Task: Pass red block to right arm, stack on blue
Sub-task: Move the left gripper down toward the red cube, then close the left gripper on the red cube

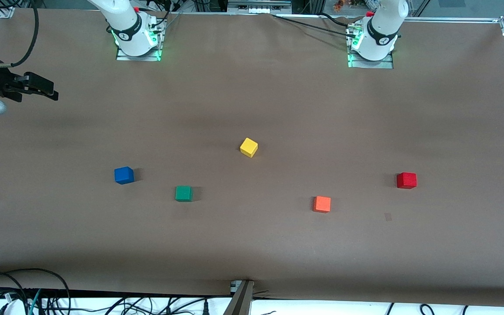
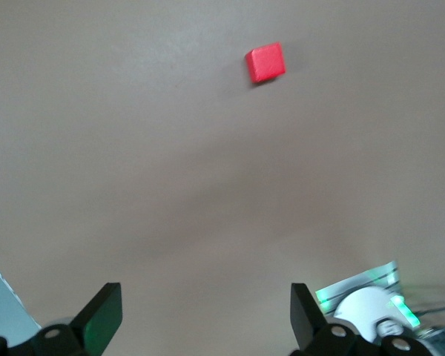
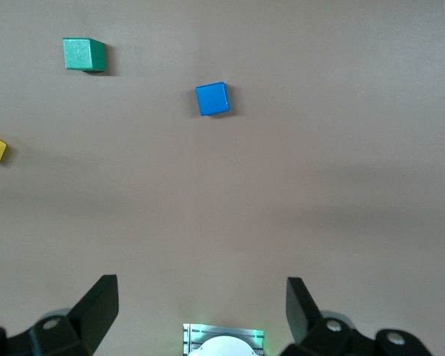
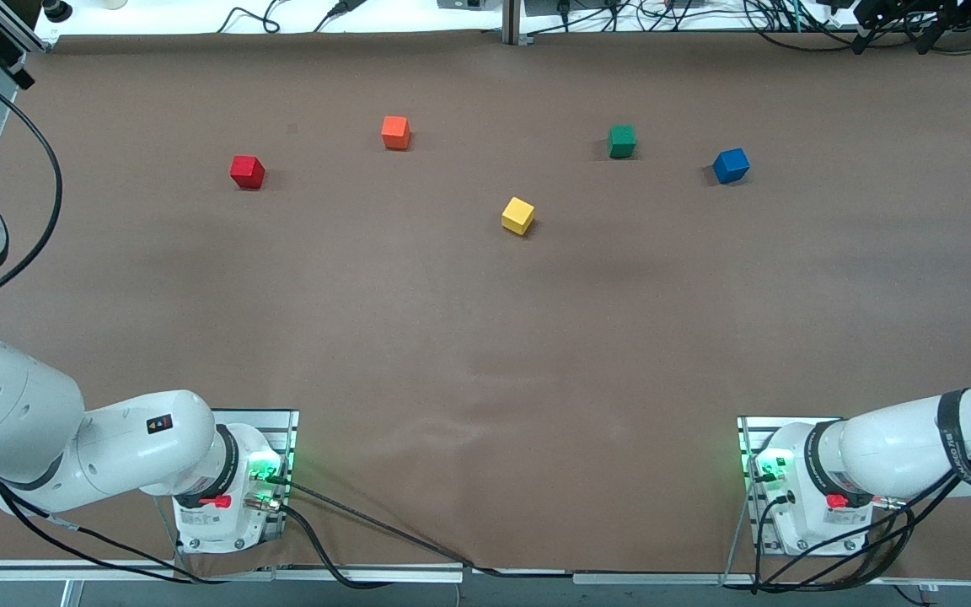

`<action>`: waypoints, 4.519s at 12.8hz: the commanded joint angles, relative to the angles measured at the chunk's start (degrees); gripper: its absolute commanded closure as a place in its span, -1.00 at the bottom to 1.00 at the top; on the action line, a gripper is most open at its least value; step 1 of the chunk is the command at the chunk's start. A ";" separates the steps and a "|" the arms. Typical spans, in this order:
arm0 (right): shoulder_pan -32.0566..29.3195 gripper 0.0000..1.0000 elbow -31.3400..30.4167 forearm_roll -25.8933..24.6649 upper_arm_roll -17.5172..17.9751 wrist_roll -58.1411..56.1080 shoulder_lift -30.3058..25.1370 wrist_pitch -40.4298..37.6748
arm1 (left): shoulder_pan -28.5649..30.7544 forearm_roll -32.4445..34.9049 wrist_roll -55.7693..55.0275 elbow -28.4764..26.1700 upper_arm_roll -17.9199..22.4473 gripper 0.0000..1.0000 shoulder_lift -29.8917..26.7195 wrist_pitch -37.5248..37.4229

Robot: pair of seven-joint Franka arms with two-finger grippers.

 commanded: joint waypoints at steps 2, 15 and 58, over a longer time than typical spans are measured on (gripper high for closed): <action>0.09 -1.00 1.41 -0.02 0.10 0.25 0.44 -0.25 | 6.59 -4.55 18.27 2.43 -0.39 -1.00 7.82 4.62; 0.26 -1.00 3.61 -0.02 0.10 -0.28 1.85 -0.34 | 13.64 -22.12 49.22 3.92 -0.57 -1.00 26.20 15.19; 1.85 -1.00 3.70 0.07 0.10 -0.19 5.63 0.10 | 9.69 -53.62 97.35 4.97 -11.99 1.00 50.21 6.32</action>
